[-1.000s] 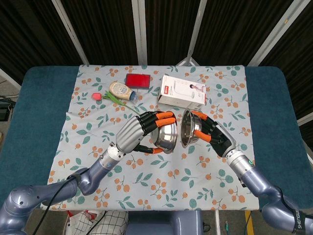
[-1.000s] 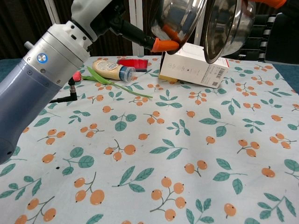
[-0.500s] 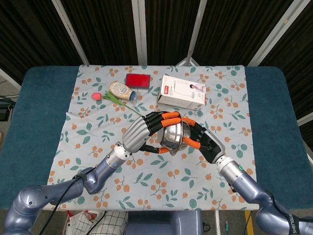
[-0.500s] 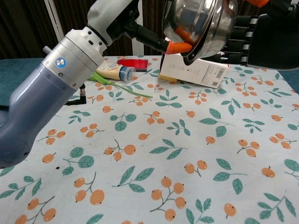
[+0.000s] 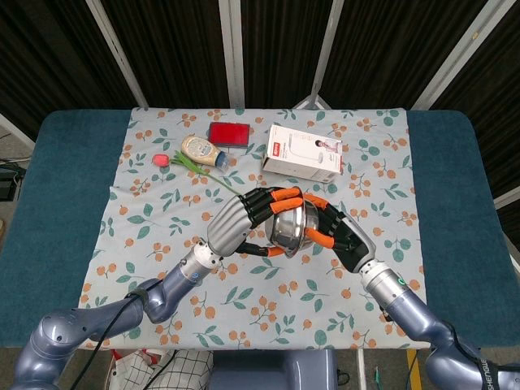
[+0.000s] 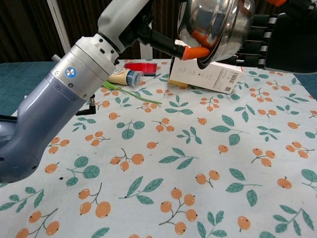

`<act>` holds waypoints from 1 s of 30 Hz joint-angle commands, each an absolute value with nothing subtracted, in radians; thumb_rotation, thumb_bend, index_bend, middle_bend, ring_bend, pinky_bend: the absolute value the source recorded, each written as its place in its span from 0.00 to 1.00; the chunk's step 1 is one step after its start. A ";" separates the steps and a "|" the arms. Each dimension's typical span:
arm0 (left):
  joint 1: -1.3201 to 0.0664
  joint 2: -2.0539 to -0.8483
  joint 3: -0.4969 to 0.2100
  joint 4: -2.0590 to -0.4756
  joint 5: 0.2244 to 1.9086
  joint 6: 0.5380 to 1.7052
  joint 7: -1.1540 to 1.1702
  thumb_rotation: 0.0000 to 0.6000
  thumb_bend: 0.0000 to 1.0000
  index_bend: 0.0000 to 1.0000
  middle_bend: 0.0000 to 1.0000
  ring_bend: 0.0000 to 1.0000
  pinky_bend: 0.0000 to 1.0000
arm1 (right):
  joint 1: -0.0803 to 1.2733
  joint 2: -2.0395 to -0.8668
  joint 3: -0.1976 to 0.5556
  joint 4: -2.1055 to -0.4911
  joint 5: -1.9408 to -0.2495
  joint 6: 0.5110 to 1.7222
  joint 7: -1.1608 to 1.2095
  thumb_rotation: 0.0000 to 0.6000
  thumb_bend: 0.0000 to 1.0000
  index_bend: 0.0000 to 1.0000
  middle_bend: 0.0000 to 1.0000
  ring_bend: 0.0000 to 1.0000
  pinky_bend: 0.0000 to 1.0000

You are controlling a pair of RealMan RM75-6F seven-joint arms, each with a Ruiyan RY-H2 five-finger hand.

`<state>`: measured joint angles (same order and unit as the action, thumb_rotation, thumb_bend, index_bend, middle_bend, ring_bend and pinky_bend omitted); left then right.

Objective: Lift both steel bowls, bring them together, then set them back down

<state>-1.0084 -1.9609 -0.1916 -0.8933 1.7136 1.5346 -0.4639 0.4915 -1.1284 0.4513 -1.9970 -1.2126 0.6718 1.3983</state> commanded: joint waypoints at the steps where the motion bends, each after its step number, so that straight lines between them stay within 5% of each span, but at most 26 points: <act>1: -1.003 -1.946 -0.186 -0.909 1.719 1.543 -0.453 1.00 0.40 0.48 0.69 0.54 0.70 | 0.486 -1.120 0.455 -1.981 -1.211 0.673 1.406 1.00 0.46 1.00 0.88 0.97 1.00; 14: -0.931 -1.785 -0.149 -1.121 1.713 1.529 -0.326 1.00 0.40 0.48 0.69 0.54 0.70 | 0.439 -1.053 0.474 -1.835 -1.290 0.737 1.414 1.00 0.46 1.00 0.88 0.97 1.00; 21: -0.851 -1.698 -0.091 -1.240 1.680 1.486 -0.253 1.00 0.40 0.48 0.69 0.55 0.70 | 0.435 -1.115 0.378 -1.685 -1.370 0.928 0.888 1.00 0.46 1.00 0.88 0.97 1.00; 30: -0.754 -1.566 -0.047 -1.507 1.472 1.292 0.130 1.00 0.40 0.48 0.69 0.55 0.71 | 0.414 -1.283 0.219 -1.424 -1.484 1.121 0.271 1.00 0.46 1.00 0.88 0.97 1.00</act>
<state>-0.8018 -1.6270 -0.0744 -1.3978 1.5726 1.3825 -0.0092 0.4310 -1.1747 0.3297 -1.5989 -1.3986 0.9897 0.5482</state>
